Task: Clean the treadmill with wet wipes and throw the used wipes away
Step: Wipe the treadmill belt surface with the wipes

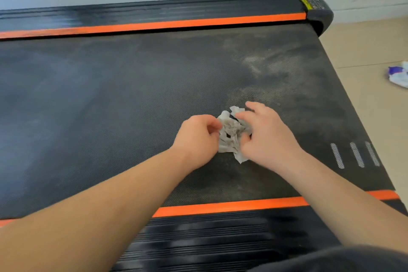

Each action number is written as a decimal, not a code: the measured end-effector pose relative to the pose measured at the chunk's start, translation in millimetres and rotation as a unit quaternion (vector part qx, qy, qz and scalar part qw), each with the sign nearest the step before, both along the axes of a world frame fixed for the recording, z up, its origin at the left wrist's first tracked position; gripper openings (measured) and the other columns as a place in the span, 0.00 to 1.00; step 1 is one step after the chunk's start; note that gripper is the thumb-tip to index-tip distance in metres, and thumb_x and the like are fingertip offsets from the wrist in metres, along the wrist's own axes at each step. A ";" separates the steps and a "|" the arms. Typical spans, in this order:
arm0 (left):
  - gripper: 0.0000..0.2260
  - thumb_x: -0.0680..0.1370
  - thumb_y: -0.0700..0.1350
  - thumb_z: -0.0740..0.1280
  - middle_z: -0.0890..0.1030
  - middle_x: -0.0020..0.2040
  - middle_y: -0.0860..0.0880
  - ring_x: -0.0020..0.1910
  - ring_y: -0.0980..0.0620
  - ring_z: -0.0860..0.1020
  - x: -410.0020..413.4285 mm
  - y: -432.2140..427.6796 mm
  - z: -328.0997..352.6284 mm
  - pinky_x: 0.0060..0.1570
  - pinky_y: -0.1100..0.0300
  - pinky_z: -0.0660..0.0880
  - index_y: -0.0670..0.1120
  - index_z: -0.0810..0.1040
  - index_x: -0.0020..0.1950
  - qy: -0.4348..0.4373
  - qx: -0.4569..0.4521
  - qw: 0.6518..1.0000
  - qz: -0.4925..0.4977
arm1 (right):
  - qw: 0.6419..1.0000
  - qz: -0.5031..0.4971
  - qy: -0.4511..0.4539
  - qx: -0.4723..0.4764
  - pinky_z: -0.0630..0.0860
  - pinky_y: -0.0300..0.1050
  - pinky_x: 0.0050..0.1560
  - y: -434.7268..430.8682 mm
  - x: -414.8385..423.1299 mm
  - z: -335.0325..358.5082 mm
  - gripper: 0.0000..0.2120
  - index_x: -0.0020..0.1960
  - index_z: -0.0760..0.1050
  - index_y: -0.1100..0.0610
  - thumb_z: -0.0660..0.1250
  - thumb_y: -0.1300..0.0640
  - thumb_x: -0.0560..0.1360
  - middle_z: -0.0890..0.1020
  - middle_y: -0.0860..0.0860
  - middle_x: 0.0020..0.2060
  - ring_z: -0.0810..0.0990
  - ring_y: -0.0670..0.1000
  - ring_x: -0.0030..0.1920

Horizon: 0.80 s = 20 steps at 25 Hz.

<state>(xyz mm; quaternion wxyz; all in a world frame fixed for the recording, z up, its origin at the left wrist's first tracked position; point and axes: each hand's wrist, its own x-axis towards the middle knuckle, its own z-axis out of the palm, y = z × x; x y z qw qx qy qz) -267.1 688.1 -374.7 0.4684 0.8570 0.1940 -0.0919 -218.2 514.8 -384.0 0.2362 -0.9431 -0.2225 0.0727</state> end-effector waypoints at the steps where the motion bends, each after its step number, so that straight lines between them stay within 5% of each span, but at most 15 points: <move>1: 0.11 0.79 0.39 0.65 0.85 0.50 0.51 0.49 0.52 0.83 -4.8 7.2 -2.3 0.55 0.57 0.81 0.49 0.84 0.57 -0.010 0.066 0.998 -0.019 | 0.998 0.051 -0.018 -0.037 0.74 0.57 0.66 0.7 -6.1 -5.0 0.23 0.68 0.75 0.51 0.68 0.58 0.73 0.65 0.54 0.77 0.63 0.58 0.77; 3: 0.11 0.79 0.40 0.67 0.84 0.51 0.54 0.50 0.54 0.81 -14.3 13.5 -3.4 0.56 0.59 0.77 0.50 0.83 0.59 -0.012 0.111 0.993 -0.041 | 0.982 0.145 -0.027 -0.117 0.80 0.54 0.55 2.4 -9.0 -20.4 0.17 0.64 0.74 0.51 0.65 0.58 0.75 0.64 0.50 0.74 0.65 0.55 0.74; 5: 0.12 0.79 0.42 0.68 0.83 0.53 0.54 0.51 0.54 0.80 -22.3 13.6 -6.6 0.56 0.61 0.76 0.50 0.82 0.62 -0.013 0.116 0.992 -0.050 | 0.968 0.168 -0.045 -0.179 0.80 0.52 0.44 1.6 3.6 -32.1 0.14 0.61 0.73 0.52 0.62 0.59 0.77 0.70 0.50 0.65 0.76 0.54 0.60; 8: 0.13 0.79 0.42 0.68 0.82 0.55 0.53 0.53 0.54 0.80 -30.2 19.7 -11.9 0.59 0.60 0.75 0.50 0.81 0.64 -0.030 0.129 0.989 -0.063 | 0.973 0.063 -0.093 -0.199 0.72 0.51 0.36 -2.4 40.3 -36.8 0.10 0.59 0.75 0.55 0.61 0.59 0.79 0.74 0.54 0.57 0.79 0.59 0.43; 11: 0.13 0.80 0.42 0.67 0.80 0.56 0.54 0.54 0.53 0.79 -40.6 30.4 -15.8 0.59 0.62 0.73 0.49 0.81 0.64 -0.034 0.154 0.985 -0.063 | 0.968 -0.020 -0.120 -0.220 0.73 0.50 0.37 0.5 57.8 -34.7 0.09 0.52 0.80 0.60 0.61 0.59 0.78 0.78 0.55 0.48 0.73 0.57 0.40; 15: 0.12 0.80 0.41 0.67 0.80 0.55 0.53 0.53 0.52 0.79 -60.1 41.1 -17.0 0.58 0.60 0.73 0.49 0.81 0.63 -0.045 0.183 0.979 -0.072 | 0.975 0.150 -0.165 -0.021 0.78 0.54 0.38 24.9 -13.6 -34.5 0.03 0.39 0.80 0.61 0.71 0.67 0.67 0.76 0.60 0.38 0.76 0.61 0.38; 18: 0.13 0.79 0.40 0.67 0.79 0.55 0.53 0.51 0.52 0.78 -70.0 41.3 -19.7 0.56 0.62 0.72 0.49 0.82 0.62 -0.044 0.179 0.980 -0.079 | 0.980 0.190 -0.036 0.042 0.75 0.49 0.47 24.4 -58.1 -35.4 0.12 0.55 0.78 0.55 0.70 0.61 0.72 0.77 0.53 0.45 0.75 0.56 0.44; 20: 0.13 0.79 0.41 0.67 0.78 0.53 0.55 0.49 0.54 0.76 -72.9 39.8 -19.3 0.53 0.65 0.69 0.49 0.81 0.62 -0.048 0.179 0.980 -0.078 | 0.983 0.175 -0.012 0.046 0.74 0.49 0.44 19.1 -52.4 -33.2 0.09 0.50 0.78 0.52 0.70 0.60 0.71 0.75 0.50 0.43 0.76 0.56 0.44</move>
